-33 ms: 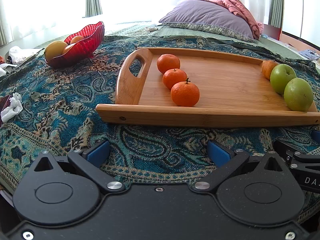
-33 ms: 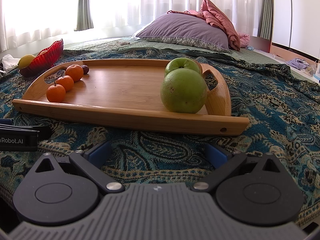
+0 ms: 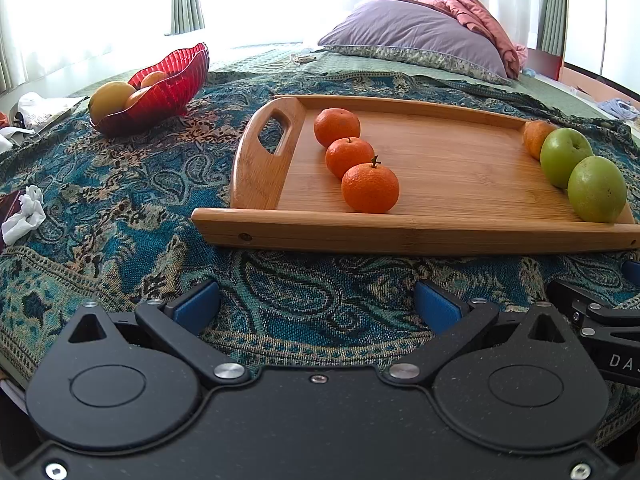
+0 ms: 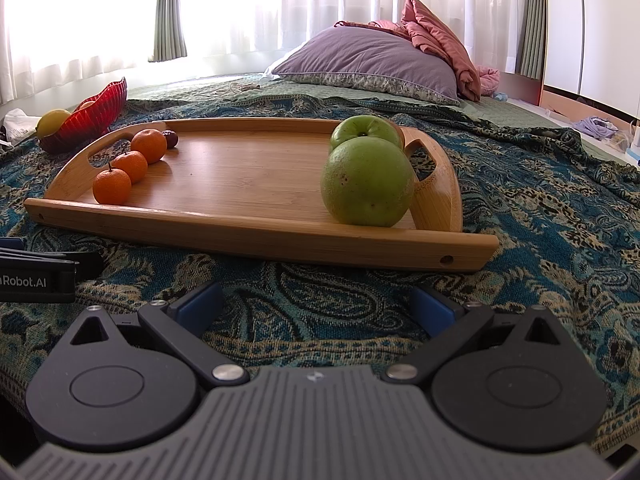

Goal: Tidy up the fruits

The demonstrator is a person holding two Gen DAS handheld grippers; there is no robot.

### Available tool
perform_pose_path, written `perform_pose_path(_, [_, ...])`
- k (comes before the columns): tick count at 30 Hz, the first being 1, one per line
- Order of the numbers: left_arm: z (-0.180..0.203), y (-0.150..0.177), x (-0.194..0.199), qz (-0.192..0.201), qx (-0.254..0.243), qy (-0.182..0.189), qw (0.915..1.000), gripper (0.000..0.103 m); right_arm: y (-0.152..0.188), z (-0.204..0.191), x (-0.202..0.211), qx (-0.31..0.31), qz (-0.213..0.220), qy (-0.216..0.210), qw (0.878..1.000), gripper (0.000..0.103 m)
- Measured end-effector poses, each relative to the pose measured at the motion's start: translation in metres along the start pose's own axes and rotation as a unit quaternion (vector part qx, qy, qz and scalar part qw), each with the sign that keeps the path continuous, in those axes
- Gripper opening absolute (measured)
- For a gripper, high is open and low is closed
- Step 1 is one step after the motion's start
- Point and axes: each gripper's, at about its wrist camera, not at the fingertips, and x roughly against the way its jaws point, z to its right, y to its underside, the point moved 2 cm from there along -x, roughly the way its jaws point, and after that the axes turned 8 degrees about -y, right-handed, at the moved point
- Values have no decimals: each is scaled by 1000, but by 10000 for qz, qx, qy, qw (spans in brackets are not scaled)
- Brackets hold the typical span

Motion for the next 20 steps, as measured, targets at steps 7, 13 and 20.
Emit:
perform_pose_path(7, [0, 0, 0, 2, -2, -1, 10000, 103, 0, 0, 0, 0, -1, -1, 10000, 103])
perform_pose_path(13, [0, 0, 0, 11, 3, 3, 10000, 103, 0, 0, 0, 1, 2, 0, 10000, 103])
perform_pose_path(20, [1, 1, 2, 78, -43, -7, 10000, 103, 0, 0, 1, 8, 17, 0, 10000, 103])
